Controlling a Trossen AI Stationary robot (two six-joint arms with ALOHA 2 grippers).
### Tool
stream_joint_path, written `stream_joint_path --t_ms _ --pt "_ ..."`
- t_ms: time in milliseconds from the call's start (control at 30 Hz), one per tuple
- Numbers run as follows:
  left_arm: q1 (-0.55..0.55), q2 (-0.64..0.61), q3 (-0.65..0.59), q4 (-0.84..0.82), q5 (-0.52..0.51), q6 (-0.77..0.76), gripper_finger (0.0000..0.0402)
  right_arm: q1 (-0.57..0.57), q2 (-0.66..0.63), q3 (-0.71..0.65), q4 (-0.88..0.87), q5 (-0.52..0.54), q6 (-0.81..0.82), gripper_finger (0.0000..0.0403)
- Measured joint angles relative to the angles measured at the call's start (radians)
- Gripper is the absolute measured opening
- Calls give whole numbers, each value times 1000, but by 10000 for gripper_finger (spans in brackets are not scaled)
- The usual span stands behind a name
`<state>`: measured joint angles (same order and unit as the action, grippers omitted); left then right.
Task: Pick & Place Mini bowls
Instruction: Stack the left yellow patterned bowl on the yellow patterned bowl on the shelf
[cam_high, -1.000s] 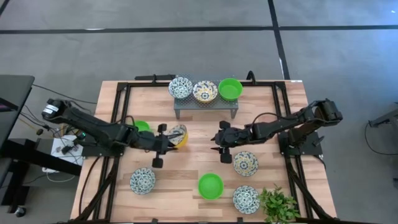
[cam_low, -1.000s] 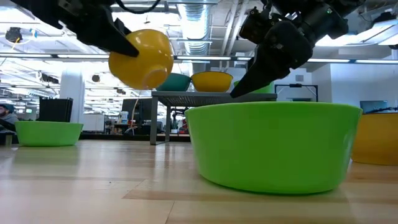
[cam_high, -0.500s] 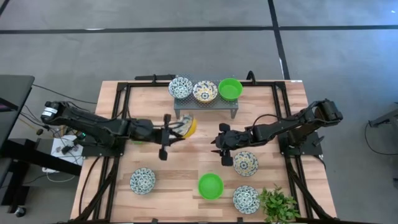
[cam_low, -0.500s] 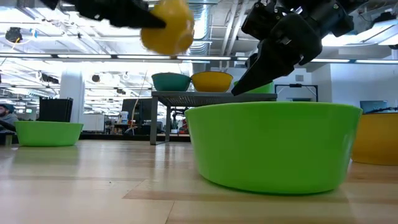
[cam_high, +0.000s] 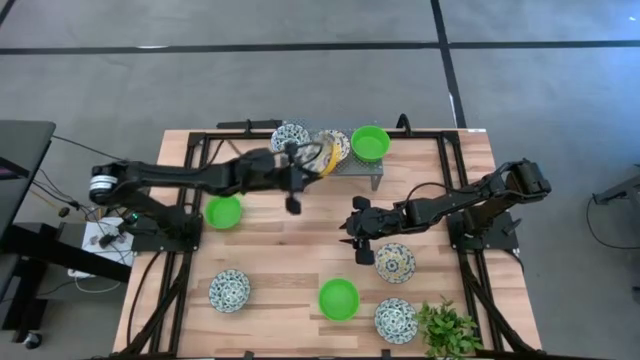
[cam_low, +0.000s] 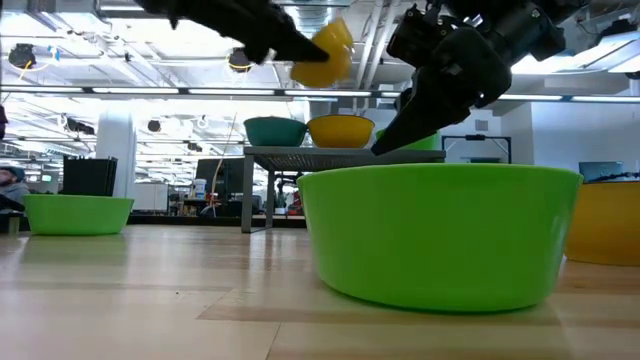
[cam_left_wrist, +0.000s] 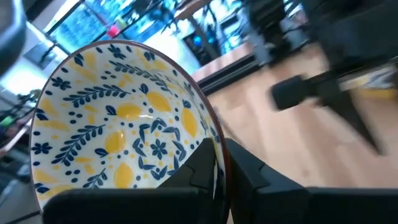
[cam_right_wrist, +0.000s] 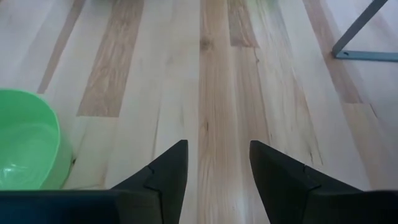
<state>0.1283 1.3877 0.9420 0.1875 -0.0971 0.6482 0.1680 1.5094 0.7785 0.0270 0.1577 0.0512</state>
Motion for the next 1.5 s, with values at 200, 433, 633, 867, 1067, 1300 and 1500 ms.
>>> stream_joint_path --t_ms 200,433,633,867,1067,1300,1500 --pt "90 111 99 4 34 2 22 0 0 0 -28 7 0 167" --pt "117 160 114 -12 42 -1 23 1 0 0 -56 10 1 171" --pt "116 178 113 -10 5 -29 24 2 0 0 -61 10 2 170" --pt "118 186 112 -15 -41 -31 24 4 0 0 -58 2 12 169" --pt "127 186 112 -38 -42 -50 24 4 0 0 -57 2 14 168" --pt "135 186 112 -43 -40 -51 24 5 0 0 -57 1 14 168" --pt "137 186 112 -42 -41 -52 25 5 0 0 -57 1 11 167"
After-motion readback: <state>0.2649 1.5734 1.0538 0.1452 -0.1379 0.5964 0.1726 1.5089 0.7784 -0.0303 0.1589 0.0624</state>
